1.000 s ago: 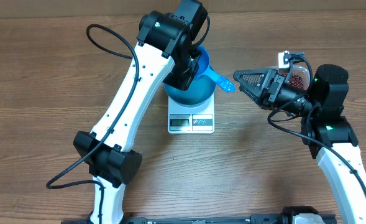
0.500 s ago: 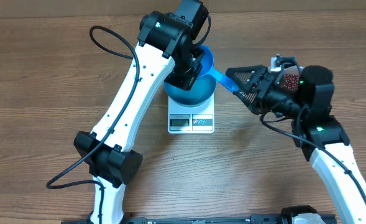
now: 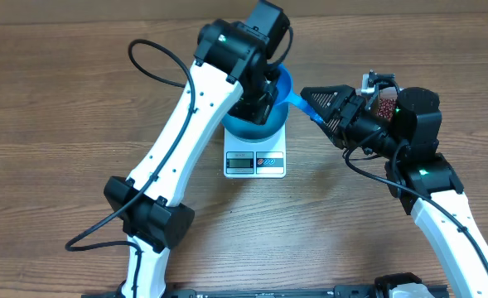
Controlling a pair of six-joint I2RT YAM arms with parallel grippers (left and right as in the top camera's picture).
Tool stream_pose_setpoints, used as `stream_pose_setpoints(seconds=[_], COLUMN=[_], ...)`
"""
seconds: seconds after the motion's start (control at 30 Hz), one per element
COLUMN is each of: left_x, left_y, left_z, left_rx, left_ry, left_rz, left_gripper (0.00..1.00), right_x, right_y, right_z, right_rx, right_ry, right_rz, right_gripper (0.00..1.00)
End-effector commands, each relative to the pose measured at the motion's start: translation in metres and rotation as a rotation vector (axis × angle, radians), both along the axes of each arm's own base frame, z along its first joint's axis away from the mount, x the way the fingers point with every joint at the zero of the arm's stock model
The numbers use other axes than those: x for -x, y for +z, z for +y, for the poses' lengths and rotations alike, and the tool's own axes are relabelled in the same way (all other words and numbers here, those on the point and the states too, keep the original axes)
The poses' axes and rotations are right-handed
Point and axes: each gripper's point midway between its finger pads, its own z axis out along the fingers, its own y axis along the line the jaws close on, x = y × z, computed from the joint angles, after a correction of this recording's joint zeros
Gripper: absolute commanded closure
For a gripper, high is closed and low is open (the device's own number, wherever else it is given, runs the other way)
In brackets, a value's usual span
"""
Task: Scoop item into bowl and weigh 150g on scale
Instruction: 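Close the right gripper on the blue scoop's handle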
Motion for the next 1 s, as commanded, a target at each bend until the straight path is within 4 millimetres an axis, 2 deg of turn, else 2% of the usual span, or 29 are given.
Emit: stream_pose_setpoints(seconds=[0.0,0.1,0.2,0.33,0.43,0.97], left_x=[0.0063,0.0065,0.0063,0.0063,0.0063,0.0101], left_y=[0.0205,0.0205,0.0204,0.0204,0.0204,0.02], left_z=[-0.0035,-0.0036,-0.0034,-0.0034,-0.0034,-0.0066], left_rx=[0.043,0.045,0.044,0.044,0.044,0.044], left_ry=[0.065,0.076,0.076,0.076,0.079,0.065], left_rz=[-0.025,-0.021,-0.022,-0.022,-0.022,-0.016], left_gripper=[0.96,0.96,0.95,0.94,0.94,0.9], right_x=[-0.0028,-0.0028,-0.0022,-0.0015,-0.0015,-0.0005], right_y=[0.013,0.013,0.0132,0.0135,0.0135,0.0185], right_z=[0.0006,0.0006,0.0012,0.0019,0.0019,0.0047], right_rx=[-0.003,-0.003,-0.002,-0.004,-0.004,0.0], right_ry=[-0.006,-0.006,0.0,0.006,0.006,0.03], right_rz=[-0.033,-0.033,-0.036,-0.036,-0.037,-0.075], right_gripper=[0.18,0.32,0.38,0.58,0.68,0.76])
